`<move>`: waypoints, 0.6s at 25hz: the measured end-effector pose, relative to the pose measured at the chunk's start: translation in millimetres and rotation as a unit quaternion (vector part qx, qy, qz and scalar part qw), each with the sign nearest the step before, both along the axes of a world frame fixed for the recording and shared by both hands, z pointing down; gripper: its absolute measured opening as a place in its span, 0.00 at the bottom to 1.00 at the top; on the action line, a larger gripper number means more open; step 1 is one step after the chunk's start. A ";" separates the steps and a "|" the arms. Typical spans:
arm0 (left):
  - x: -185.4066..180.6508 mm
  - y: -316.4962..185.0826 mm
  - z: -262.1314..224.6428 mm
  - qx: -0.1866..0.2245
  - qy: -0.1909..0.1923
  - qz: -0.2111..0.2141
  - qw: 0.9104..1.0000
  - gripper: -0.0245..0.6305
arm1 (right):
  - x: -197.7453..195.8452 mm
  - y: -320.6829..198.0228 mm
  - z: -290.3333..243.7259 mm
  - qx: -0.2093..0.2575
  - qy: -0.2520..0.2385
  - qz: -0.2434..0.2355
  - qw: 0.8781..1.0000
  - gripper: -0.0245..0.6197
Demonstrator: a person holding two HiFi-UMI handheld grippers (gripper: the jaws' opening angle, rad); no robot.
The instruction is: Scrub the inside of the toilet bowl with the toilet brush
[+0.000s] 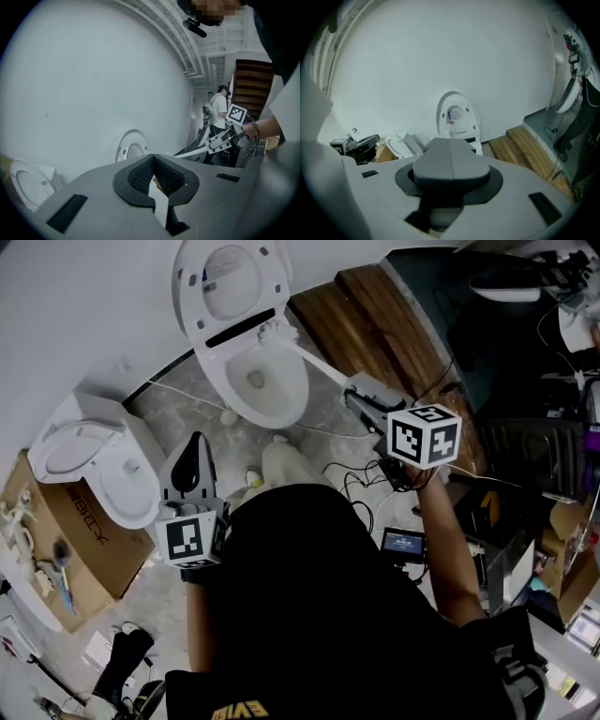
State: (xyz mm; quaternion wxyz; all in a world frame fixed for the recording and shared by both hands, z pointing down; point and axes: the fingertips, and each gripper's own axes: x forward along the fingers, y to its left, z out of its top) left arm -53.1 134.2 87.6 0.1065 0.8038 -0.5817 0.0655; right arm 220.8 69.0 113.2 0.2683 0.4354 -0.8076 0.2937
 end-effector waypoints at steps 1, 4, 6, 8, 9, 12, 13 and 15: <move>-2.2 4.3 1.0 0.000 0.001 -0.006 1.000 0.06 | -2.8 0.8 -3.2 0.006 0.003 -0.002 1.000 0.29; -2.3 13.8 4.6 -0.001 -0.004 -0.003 1.000 0.06 | -10.3 2.7 -13.8 0.026 0.004 -0.008 1.000 0.29; 0.1 14.1 2.5 0.006 -0.016 0.008 1.000 0.06 | -15.5 4.9 -19.9 0.037 0.006 -0.022 0.999 0.29; 0.3 15.2 -1.2 0.013 -0.028 0.017 0.999 0.06 | -18.9 13.4 -23.4 0.043 0.011 -0.036 0.998 0.29; -2.4 16.5 -3.3 0.016 -0.030 0.017 0.999 0.06 | -20.4 17.9 -24.3 0.046 0.015 -0.039 0.998 0.29; -17.2 24.0 -6.6 0.018 -0.024 0.007 1.000 0.06 | -25.9 27.1 -22.9 0.052 0.029 -0.038 0.998 0.29; -22.2 27.3 -6.0 0.018 -0.024 0.003 1.000 0.06 | -27.4 29.5 -21.7 0.052 0.030 -0.036 0.998 0.29; -30.8 35.3 -2.5 0.013 -0.028 -0.003 1.000 0.06 | -29.2 35.4 -19.6 0.048 0.027 -0.034 0.998 0.29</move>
